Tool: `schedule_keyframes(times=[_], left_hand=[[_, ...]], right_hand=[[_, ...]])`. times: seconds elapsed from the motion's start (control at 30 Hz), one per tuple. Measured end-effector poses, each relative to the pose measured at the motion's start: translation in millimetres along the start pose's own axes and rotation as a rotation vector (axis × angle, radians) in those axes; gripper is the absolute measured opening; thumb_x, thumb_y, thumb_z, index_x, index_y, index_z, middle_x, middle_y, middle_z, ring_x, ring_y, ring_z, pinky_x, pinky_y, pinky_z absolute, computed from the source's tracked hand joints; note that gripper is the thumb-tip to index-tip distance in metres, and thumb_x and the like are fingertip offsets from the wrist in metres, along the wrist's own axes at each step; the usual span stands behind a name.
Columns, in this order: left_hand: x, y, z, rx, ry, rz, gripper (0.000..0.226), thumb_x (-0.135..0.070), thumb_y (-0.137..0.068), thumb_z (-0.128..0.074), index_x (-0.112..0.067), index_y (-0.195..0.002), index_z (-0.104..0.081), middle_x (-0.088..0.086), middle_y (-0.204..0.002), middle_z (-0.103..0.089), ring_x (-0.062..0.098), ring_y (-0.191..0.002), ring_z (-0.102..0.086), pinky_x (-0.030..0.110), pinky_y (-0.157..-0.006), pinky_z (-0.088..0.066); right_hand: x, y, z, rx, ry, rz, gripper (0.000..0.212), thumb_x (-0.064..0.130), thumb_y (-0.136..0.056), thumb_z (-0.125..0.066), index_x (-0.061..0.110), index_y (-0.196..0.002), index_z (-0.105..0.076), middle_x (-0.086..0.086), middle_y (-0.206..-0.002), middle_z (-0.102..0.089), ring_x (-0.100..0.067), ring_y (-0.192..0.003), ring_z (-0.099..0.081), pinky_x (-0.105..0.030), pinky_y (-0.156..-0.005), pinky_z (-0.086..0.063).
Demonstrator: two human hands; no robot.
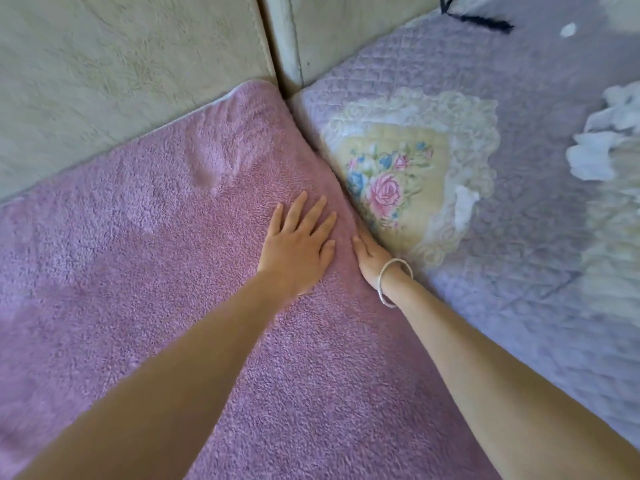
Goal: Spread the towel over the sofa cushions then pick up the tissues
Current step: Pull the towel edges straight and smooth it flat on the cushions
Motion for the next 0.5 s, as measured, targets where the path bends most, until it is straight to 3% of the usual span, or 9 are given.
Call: schedule_keyframes(times=[0.13, 0.27, 0.37, 0.5], left_hand=[[-1.4, -1.1, 4.6, 0.061, -0.037, 0.017, 0.053, -0.042, -0.097, -0.012, -0.027, -0.146, 0.000, -0.003, -0.157, 0.006, 0.024, -0.143, 0.012, 0.045, -0.115, 0.007], [-27.7, 16.1, 6.1, 0.087, -0.041, -0.059, 0.053, -0.041, -0.097, -0.012, -0.026, -0.146, -0.001, -0.002, -0.157, 0.003, 0.023, -0.144, 0.010, 0.045, -0.115, 0.007], [-59.4, 31.6, -4.0, 0.082, -0.031, -0.126, 0.051, -0.040, -0.098, -0.014, -0.028, -0.146, -0.005, -0.004, -0.157, 0.000, 0.022, -0.144, 0.007, 0.046, -0.115, 0.009], [-62.1, 27.6, -9.9, 0.067, -0.057, -0.117, 0.051, -0.041, -0.097, -0.011, -0.028, -0.146, -0.004, -0.005, -0.157, -0.001, 0.021, -0.144, 0.007, 0.046, -0.115, 0.009]], right_hand=[[-7.5, 16.8, 4.8, -0.025, 0.024, -0.035, 0.047, 0.023, -0.102, -0.025, 0.013, -0.148, -0.018, -0.008, -0.156, -0.022, -0.022, -0.143, -0.021, -0.019, -0.112, -0.008], [-45.1, 69.5, 8.7, 0.021, 0.100, -0.133, 0.043, 0.021, -0.101, -0.030, 0.020, -0.144, -0.030, -0.012, -0.146, -0.042, -0.029, -0.132, -0.042, -0.025, -0.103, -0.032], [-73.5, 85.8, 16.1, 0.004, 0.168, -0.255, 0.038, 0.022, -0.099, -0.038, 0.011, -0.134, -0.045, -0.016, -0.136, -0.053, -0.032, -0.124, -0.050, -0.033, -0.100, -0.040], [-79.9, 77.1, 19.9, -0.137, 0.109, -0.358, 0.029, 0.017, -0.094, -0.049, 0.004, -0.117, -0.061, -0.019, -0.122, -0.063, -0.033, -0.114, -0.057, -0.033, -0.094, -0.044]])
Point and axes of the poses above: each hand's wrist, its own y-axis away from the middle knuckle, its own z-axis out of the back of the hand, x = y × z, the point moved 4 cm from there along -y, towards the middle knuckle
